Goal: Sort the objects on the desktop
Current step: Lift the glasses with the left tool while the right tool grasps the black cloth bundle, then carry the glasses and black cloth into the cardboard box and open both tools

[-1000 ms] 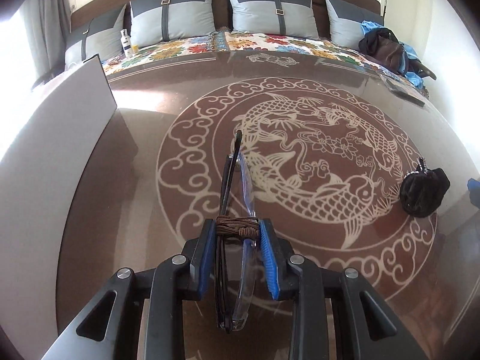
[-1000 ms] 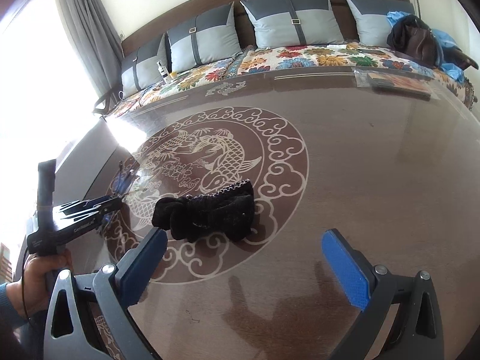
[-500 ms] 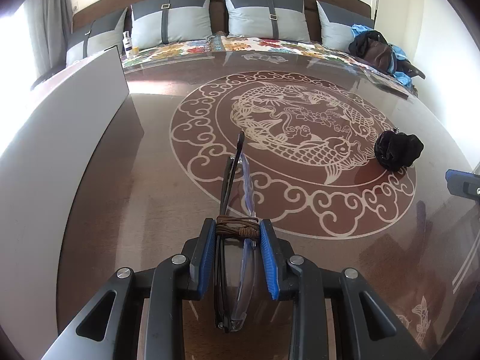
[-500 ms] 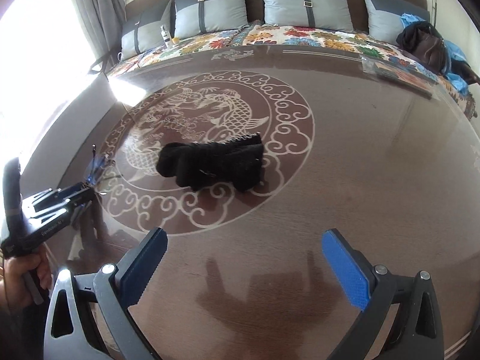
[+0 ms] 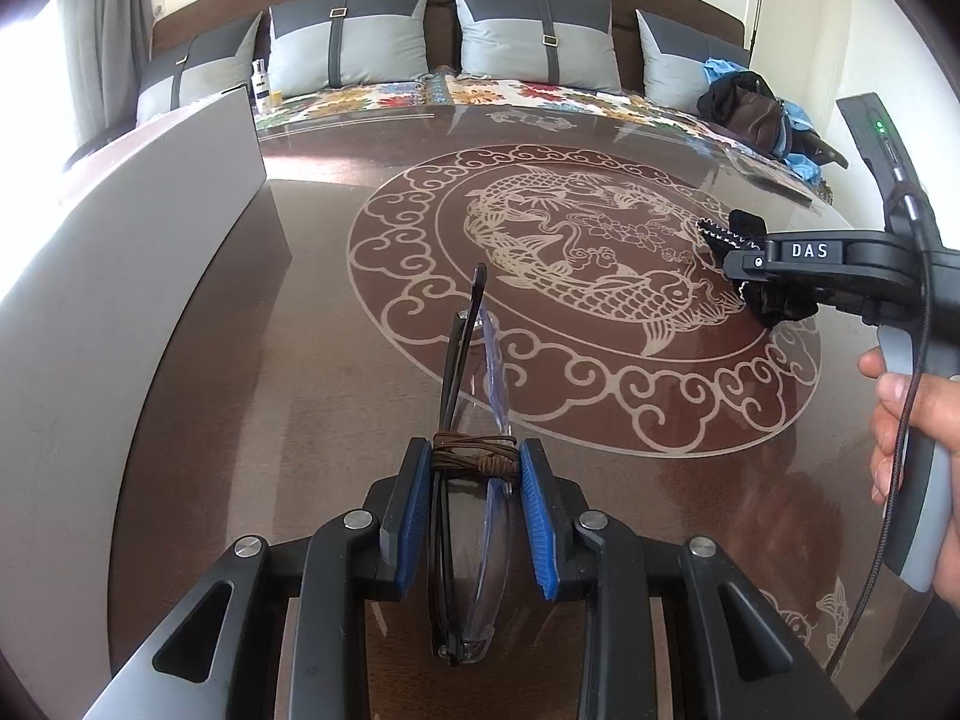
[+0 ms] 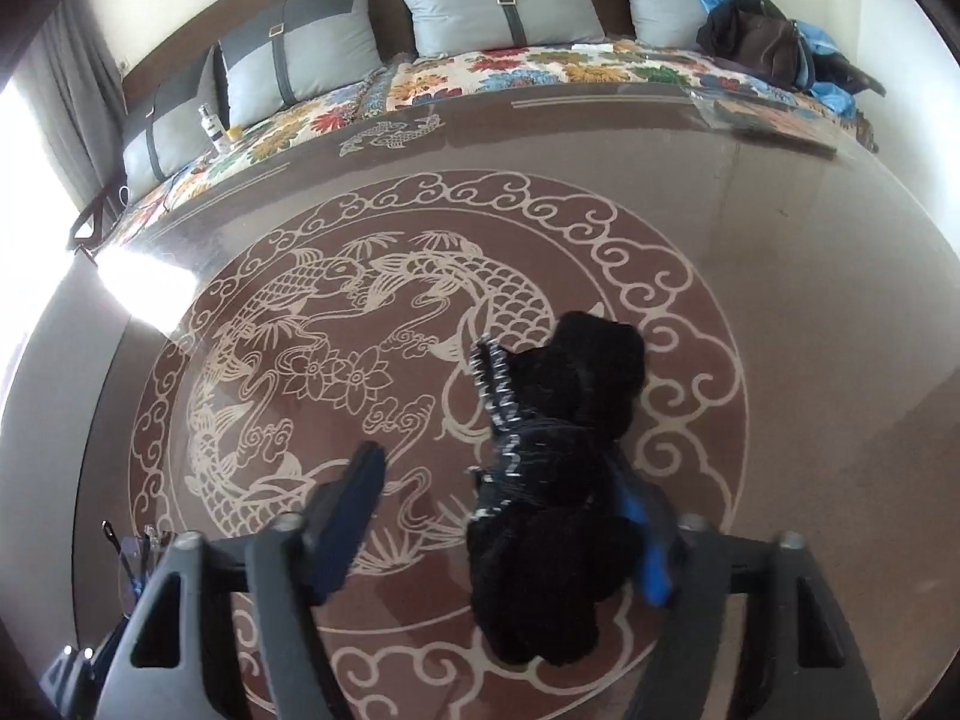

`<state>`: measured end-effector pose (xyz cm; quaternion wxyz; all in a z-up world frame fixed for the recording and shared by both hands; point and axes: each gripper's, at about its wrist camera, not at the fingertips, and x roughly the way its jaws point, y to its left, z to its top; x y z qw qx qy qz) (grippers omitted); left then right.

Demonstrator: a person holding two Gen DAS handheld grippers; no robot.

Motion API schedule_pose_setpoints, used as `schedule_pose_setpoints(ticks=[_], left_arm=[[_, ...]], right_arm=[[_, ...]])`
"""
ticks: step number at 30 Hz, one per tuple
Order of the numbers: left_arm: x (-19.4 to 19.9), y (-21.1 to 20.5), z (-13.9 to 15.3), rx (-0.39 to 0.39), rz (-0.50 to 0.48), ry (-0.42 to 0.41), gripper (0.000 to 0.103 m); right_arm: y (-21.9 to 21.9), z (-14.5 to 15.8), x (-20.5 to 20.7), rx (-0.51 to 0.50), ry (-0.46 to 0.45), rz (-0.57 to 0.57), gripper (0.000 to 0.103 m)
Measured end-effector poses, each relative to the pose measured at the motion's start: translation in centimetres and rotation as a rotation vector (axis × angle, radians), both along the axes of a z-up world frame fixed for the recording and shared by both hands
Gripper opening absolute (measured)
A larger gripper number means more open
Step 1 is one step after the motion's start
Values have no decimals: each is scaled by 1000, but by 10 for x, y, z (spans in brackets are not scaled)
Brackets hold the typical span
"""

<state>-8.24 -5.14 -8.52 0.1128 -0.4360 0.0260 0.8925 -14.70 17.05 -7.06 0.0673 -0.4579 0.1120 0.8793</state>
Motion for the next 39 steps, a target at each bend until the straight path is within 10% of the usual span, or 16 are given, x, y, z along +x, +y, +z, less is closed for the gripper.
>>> schedule_pose_setpoints(ticks=[10,19,27,35,39], left_arm=[[35,-14,12,75,-15,17,29],[55,-64,93,198,70,132,29],[66,-195,161,181,265,210,29],[40,-298,99,131,466,-55,30],[46,-315,77,136,515,-102,47]], right_arm=[[21,28,98,-44,118,274,34],[-41,74,122,-84,165,426,34],[-194,152,107,-153,281,702,34],[-389,126,57,-150,93,974,36],[-425,87,38,-61,-55,952,71]])
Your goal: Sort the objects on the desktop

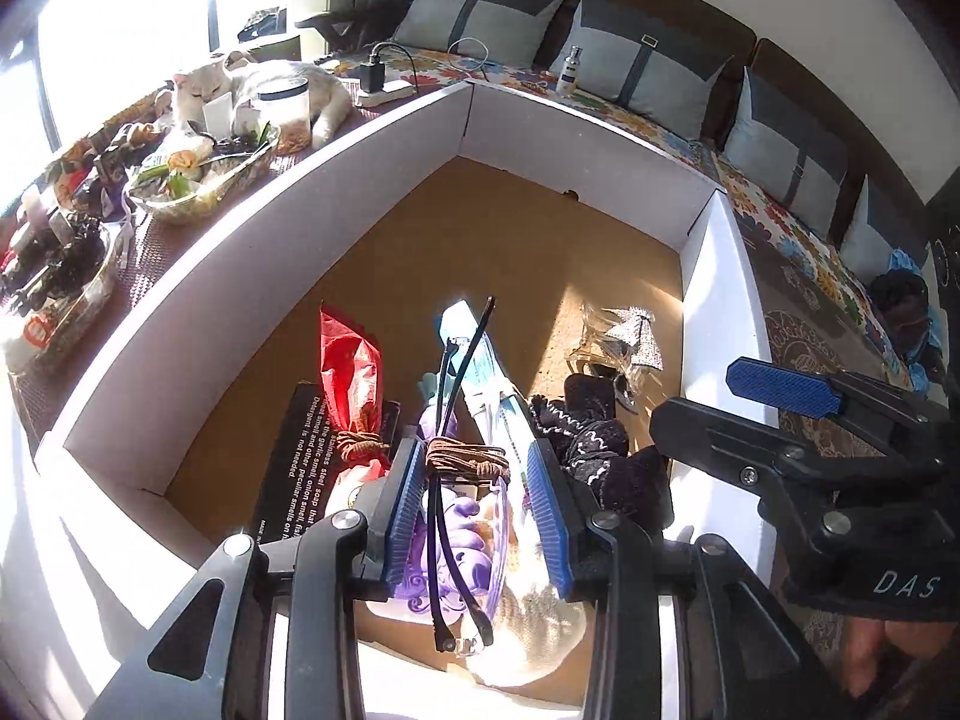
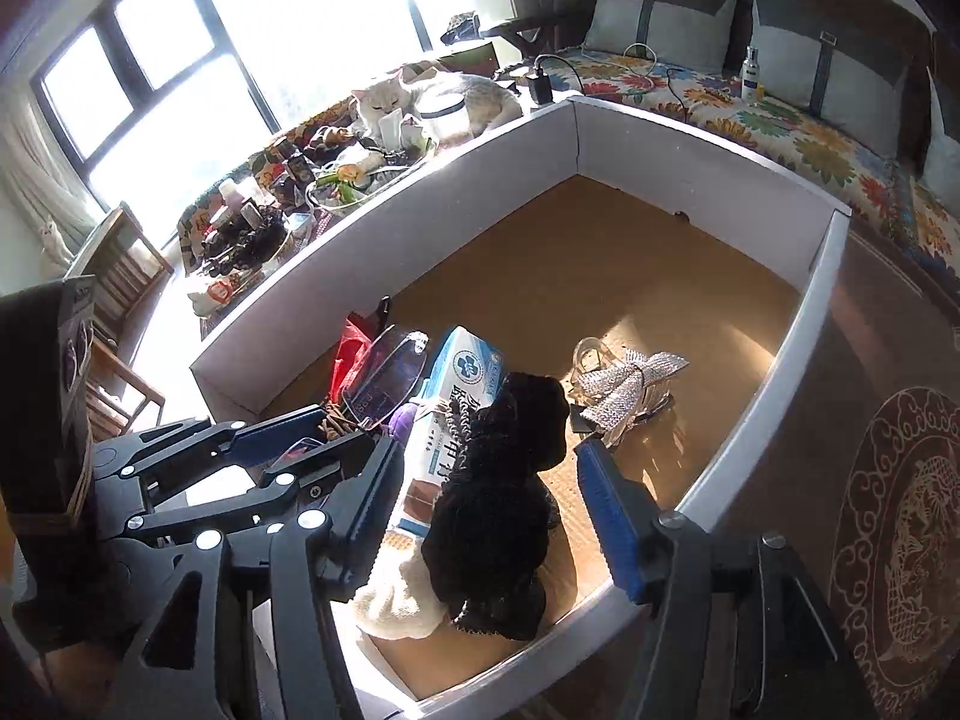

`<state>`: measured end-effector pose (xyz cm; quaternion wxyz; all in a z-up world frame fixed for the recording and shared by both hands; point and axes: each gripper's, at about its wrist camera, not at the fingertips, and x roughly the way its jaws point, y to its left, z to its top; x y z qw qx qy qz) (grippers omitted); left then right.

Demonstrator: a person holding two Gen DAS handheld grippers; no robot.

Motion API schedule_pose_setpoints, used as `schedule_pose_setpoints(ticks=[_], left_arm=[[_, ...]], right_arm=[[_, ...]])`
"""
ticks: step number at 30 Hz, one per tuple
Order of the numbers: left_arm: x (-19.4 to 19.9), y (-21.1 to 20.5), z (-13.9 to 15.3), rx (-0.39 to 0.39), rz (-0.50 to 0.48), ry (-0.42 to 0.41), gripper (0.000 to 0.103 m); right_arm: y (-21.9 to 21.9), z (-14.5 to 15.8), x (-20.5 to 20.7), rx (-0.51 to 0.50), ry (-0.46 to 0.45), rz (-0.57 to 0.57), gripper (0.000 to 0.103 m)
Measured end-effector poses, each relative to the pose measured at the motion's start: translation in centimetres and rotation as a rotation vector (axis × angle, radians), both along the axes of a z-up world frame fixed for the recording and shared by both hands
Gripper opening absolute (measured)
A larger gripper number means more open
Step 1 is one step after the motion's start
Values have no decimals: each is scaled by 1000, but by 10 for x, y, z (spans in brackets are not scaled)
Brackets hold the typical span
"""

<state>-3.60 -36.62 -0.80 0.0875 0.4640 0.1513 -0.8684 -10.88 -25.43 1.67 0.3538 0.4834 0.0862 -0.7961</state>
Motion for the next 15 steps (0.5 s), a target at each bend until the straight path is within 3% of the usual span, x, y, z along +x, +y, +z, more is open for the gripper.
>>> schedule_pose_setpoints(ticks=[1,3,6,8,10,11,15], left_arm=[[6,-2,0,6,8,14,66],[19,-2,3,-22,32,51,83],[29,8,16,-91,38,98,85],[35,16,26,-129,57,136,88],[38,20,37,-204,129,144,103],[40,22,43,-241,162,145,103],[52,23,58,-205,235,204,103]], right_arm=[[1,-3,-2,-2,-15,-7,75],[9,0,-2,-25,-20,-25,81],[21,17,5,-32,26,-41,95],[30,29,12,-17,70,-51,98],[37,37,16,-3,97,-57,102],[40,41,18,2,105,-59,103],[46,48,24,24,118,-56,103]])
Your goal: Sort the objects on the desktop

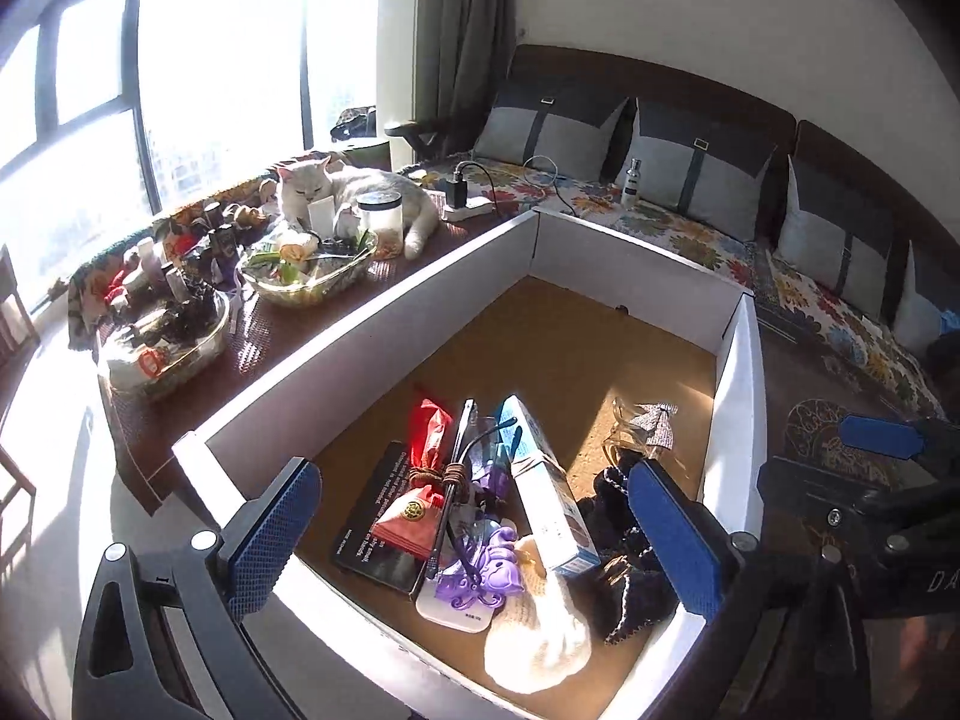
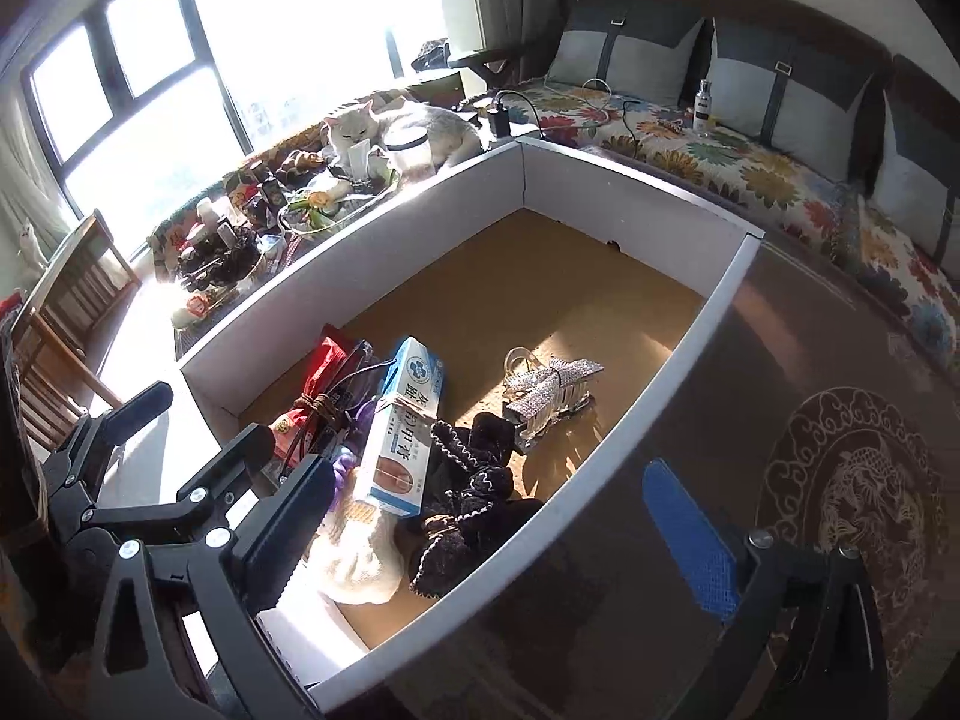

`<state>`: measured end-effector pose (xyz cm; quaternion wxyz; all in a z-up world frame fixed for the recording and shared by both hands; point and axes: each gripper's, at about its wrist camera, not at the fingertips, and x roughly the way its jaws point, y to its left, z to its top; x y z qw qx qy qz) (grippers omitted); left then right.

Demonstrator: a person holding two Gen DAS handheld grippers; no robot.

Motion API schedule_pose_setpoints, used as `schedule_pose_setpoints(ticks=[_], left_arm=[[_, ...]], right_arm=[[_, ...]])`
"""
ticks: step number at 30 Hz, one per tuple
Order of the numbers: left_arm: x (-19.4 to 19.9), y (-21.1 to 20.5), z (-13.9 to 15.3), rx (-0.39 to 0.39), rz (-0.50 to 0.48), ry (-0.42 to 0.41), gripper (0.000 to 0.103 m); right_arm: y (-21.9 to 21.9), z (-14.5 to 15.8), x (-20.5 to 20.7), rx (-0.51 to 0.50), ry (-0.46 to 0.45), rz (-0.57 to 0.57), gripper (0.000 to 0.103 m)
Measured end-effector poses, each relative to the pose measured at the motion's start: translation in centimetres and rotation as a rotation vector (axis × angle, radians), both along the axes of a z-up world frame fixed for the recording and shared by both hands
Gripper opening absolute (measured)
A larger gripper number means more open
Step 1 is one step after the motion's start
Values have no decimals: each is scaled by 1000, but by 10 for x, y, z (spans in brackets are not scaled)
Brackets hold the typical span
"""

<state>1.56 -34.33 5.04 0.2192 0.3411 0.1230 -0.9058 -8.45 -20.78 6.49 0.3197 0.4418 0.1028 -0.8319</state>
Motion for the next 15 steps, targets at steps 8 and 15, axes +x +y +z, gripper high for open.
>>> schedule_pose_setpoints(ticks=[8,15], left_arm=[[11,4,13,-45,110,-51,103],[15,7,16,-78,106,-90,103]], right_arm=[[14,3,13,10,37,-2,103],[14,0,16,-4,27,7,103]])
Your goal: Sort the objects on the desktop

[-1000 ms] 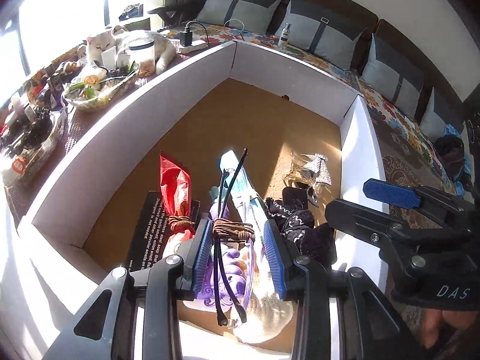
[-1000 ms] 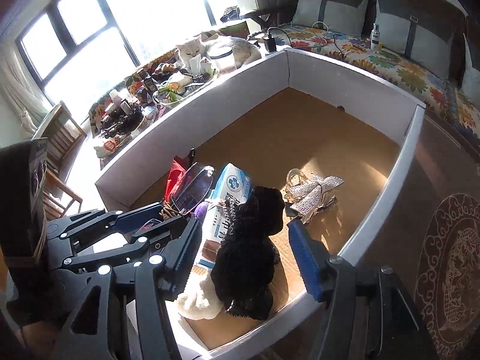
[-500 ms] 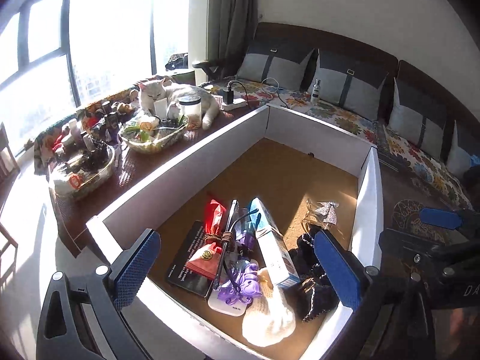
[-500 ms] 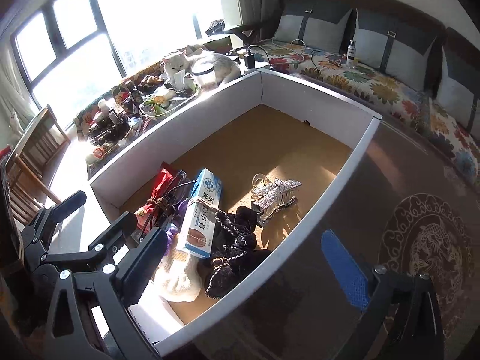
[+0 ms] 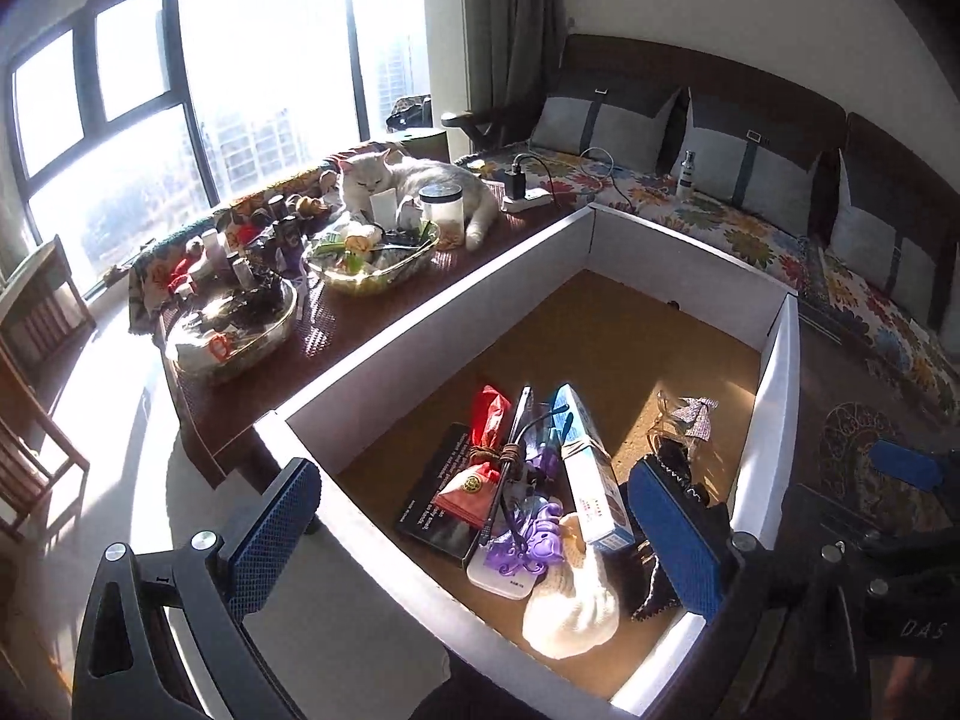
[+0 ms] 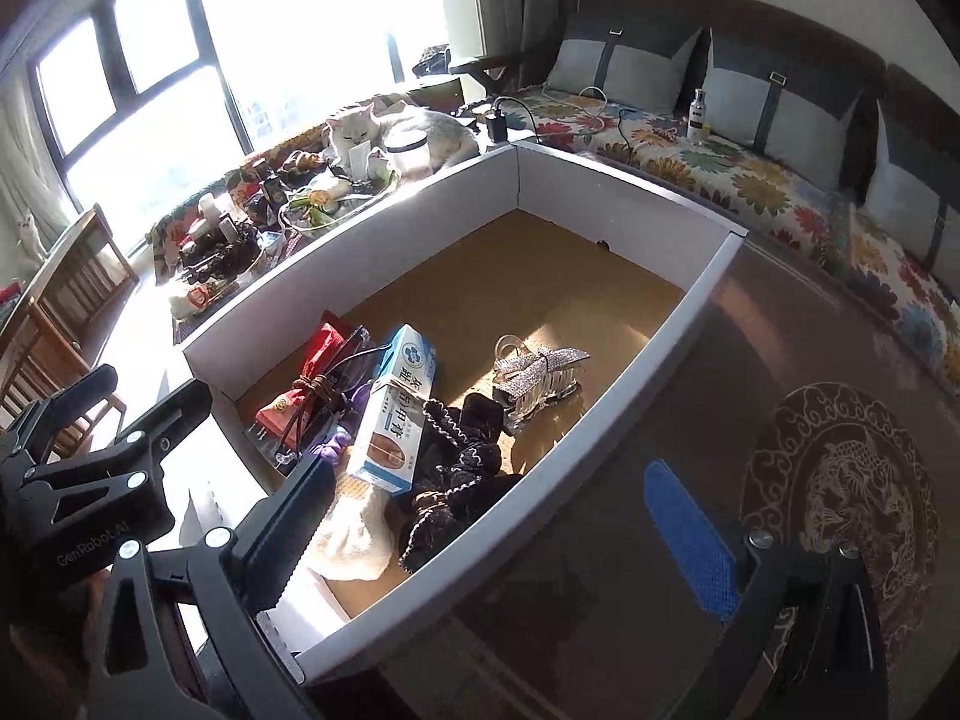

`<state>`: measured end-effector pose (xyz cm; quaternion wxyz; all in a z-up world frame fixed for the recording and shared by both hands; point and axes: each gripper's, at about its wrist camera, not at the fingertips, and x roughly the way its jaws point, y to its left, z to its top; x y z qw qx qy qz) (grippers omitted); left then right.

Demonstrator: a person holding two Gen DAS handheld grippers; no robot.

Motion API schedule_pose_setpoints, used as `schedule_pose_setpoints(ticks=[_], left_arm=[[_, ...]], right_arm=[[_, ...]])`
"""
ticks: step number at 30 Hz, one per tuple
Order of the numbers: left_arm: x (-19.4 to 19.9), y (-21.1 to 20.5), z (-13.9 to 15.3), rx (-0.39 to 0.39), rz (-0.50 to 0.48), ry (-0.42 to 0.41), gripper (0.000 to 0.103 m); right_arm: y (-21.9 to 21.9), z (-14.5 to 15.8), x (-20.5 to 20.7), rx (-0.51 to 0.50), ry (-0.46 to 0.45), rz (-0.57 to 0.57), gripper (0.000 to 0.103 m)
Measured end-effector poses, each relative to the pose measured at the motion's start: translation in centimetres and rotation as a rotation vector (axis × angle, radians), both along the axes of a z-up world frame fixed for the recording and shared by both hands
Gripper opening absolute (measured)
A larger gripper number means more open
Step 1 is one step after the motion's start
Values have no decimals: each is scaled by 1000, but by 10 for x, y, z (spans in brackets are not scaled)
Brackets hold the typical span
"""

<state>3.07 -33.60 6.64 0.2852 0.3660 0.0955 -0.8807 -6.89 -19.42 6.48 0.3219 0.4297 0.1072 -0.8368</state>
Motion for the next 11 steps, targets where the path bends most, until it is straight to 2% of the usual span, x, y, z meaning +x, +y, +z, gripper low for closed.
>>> schedule_pose_setpoints(ticks=[3,7,11], left_arm=[[1,-1,0,3,-1,2,103],[1,-6,-3,55,-8,-6,103],[11,-7,-3,54,30,38,103]], right_arm=[[-3,1,1,-8,1,6,103],[-5,1,3,-12,3,11,103],[-6,1,3,-19,-2,7,103]])
